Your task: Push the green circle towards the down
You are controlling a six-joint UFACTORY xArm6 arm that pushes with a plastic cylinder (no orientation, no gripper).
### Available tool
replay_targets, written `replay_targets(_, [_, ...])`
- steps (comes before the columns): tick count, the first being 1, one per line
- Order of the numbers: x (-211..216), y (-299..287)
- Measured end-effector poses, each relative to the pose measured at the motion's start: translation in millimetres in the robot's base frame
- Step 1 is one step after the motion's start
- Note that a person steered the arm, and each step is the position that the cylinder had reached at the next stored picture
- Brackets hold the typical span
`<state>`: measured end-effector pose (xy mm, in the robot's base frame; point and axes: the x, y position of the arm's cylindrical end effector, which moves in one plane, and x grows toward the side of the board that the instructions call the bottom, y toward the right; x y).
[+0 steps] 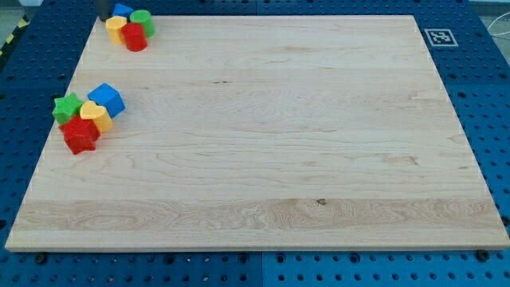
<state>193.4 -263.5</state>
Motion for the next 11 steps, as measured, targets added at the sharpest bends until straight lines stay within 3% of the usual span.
replay_targets(3, [0.1,63.1])
replay_targets(5, [-2.4,38.6])
replay_targets(7, [-1.8,54.5])
replay_targets(8, [19.8,55.1])
replay_targets(10, [100.2,134.0])
replay_targets(11, [83.3,133.5])
